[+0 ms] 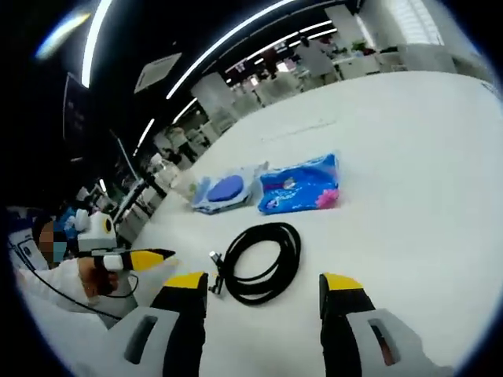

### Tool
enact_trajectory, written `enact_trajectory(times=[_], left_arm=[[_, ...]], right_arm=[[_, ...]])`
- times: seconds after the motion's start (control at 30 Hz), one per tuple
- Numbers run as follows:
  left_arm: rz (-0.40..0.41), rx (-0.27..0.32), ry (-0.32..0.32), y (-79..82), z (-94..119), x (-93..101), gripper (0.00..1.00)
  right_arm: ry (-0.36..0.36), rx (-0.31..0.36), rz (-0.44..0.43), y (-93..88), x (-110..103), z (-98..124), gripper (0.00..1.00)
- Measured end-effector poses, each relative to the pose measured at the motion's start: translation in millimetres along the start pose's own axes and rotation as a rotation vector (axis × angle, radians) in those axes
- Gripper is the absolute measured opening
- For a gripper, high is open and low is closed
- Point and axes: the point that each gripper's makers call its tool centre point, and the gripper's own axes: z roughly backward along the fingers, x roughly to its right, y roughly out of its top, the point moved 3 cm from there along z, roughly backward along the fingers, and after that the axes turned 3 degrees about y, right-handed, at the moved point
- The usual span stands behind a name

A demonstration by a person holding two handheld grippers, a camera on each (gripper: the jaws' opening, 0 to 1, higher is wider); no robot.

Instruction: Arrange the tabletop items into an orderly group along one side of the table until the central work area is clear of visible clutter.

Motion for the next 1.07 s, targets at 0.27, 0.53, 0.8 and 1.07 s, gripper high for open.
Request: enact_trajectory(times=[0.27, 0.53, 0.8, 1.07], left_arm=[[-0.095, 0.003, 0.109, 16.8, 54, -56.4, 0.79], [-0.149, 0.024, 0.19, 37.1, 104, -94.8, 0.87], [-0.239, -0.042, 0.252, 26.4, 120, -120.5, 0.97], [-0.158, 0.017, 0.252, 26.7, 122, -117.7, 0.97]], right_arm=[[0.011, 0.029, -0.009, -13.4, -21, 24, 0.75], [0.006, 0.02, 0.005, -20.1, -39, 41, 0.86], [0.011, 0.033, 0.042, -13.8, -51, 51, 0.91], [0.025, 0.021, 0.062, -10.5, -56, 56, 0.92]])
